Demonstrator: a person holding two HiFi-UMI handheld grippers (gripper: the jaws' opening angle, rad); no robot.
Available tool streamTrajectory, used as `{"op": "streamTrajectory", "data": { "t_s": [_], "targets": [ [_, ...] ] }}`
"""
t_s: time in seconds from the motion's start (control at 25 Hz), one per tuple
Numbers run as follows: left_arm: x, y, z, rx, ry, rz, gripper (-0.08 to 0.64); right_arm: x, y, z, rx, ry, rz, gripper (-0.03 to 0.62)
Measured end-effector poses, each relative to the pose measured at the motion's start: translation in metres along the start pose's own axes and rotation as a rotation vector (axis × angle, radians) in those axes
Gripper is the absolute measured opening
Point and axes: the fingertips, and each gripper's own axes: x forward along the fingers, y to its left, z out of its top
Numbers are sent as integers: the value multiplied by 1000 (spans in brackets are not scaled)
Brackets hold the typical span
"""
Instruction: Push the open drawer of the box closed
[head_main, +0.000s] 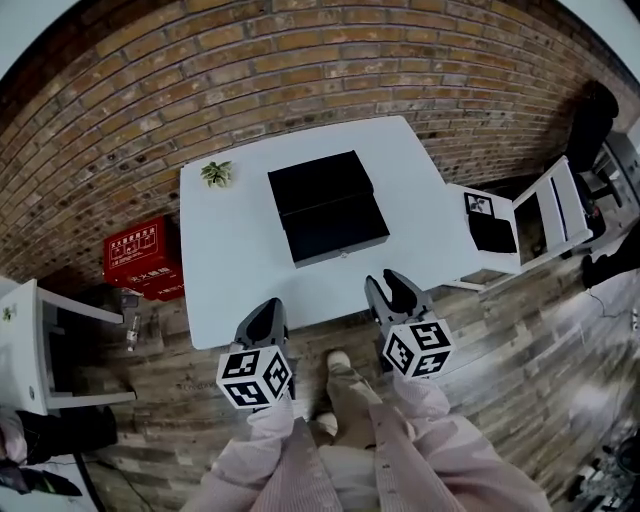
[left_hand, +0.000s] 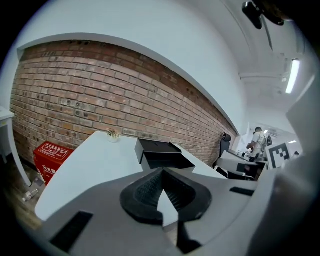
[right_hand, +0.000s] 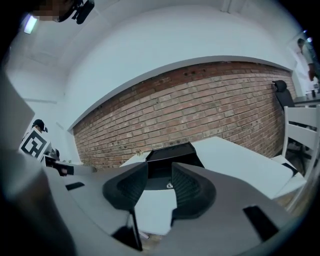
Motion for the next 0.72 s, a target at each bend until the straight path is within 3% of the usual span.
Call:
{"op": "streamTrajectory", "data": {
  "t_s": [0.72],
  "targets": [
    [82, 15, -36, -96, 158, 44, -5, 94, -24, -68, 10, 265, 90, 144]
  ]
}}
